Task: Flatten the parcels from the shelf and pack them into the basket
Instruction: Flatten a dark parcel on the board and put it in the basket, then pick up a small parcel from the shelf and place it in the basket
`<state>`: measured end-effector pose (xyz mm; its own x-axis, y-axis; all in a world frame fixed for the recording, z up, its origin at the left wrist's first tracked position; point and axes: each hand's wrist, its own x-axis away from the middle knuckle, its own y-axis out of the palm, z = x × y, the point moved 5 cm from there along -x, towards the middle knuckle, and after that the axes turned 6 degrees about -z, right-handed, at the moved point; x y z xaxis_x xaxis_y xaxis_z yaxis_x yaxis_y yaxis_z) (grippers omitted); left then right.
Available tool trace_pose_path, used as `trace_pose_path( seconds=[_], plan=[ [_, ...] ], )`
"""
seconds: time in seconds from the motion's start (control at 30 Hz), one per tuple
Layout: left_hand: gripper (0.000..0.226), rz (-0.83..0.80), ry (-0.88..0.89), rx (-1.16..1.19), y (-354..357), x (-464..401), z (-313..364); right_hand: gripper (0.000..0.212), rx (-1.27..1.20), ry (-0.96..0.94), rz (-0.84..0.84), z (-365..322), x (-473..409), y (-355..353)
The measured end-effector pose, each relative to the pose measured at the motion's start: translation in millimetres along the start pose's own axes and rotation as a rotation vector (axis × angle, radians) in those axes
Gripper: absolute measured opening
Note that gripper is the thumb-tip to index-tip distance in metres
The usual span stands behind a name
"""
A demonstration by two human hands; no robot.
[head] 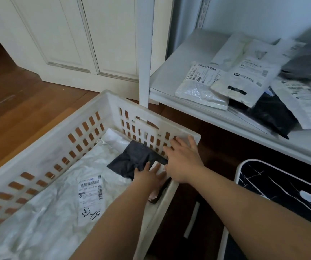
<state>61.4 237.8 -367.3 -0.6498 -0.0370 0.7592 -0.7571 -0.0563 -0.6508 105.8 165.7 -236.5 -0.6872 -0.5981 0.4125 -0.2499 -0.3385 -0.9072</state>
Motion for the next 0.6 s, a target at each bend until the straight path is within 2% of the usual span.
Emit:
trace_pose_path(
  seconds=[0.1,0.2,0.27,0.3,0.4,0.43,0.5,0.57,0.6],
  plan=[
    [0.052,0.102,-0.023,0.077,-41,20,-7,0.063,-0.035,-0.044,-0.087,0,2,-3],
    [0.034,0.286,-0.018,0.163,-80,48,-9,0.058,-0.298,-0.068,-0.053,11,20,-16],
    [0.025,0.522,-0.013,0.363,-102,77,-14,0.052,-0.449,-0.059,0.081,23,43,-22],
    [0.03,0.636,-0.027,0.475,-111,92,-18,0.046,-0.508,-0.045,0.163,31,54,-22],
    [0.036,0.824,-0.007,0.628,-131,119,-19,0.022,-0.659,0.093,0.473,63,83,-31],
    [0.036,0.851,0.01,0.676,-137,125,-16,0.019,-0.809,0.19,0.549,78,88,-40],
    [0.037,0.87,0.04,0.765,-144,134,-9,0.032,-1.361,0.449,0.562,108,91,-52],
    [0.037,0.874,0.071,0.851,-148,140,-1,0.04,-1.908,0.615,0.427,121,90,-62],
    [0.037,0.873,0.098,0.902,-149,142,4,0.042,-2.078,0.622,0.361,125,90,-73]
  ],
)
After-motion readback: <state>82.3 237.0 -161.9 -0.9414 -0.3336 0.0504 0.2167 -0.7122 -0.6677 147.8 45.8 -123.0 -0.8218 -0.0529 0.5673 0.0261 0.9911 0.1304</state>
